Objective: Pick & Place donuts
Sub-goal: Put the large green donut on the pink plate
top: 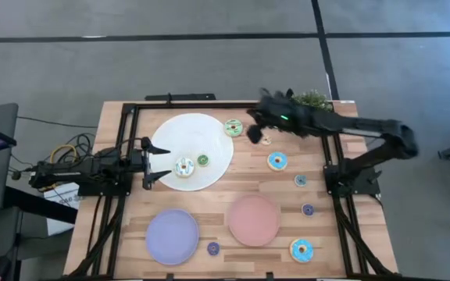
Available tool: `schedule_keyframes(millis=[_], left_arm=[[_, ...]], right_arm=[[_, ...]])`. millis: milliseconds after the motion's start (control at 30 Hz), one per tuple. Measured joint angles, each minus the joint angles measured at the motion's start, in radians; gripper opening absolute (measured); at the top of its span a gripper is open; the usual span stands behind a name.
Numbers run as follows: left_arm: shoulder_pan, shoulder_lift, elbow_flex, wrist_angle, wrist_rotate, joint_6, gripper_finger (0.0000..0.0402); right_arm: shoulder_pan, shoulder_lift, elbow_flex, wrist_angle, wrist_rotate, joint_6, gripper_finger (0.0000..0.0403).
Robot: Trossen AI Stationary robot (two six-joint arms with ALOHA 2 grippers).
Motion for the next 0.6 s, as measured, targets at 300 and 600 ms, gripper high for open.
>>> schedule_keyframes(millis=[300, 600], left_arm=[[0.0, 0.0, 0.0, 0.0, 0.0, 0.0, 0.034], [0.0, 0.0, 0.0, 0.0, 0.0, 0.0, 0.034]], right_arm=[[-0.123, 0.465, 0.418, -0.435, -0.171, 0.008, 0.0089], [-0.167, 0.717, 0.546, -0.491, -0.255, -0.163, 0.0227]])
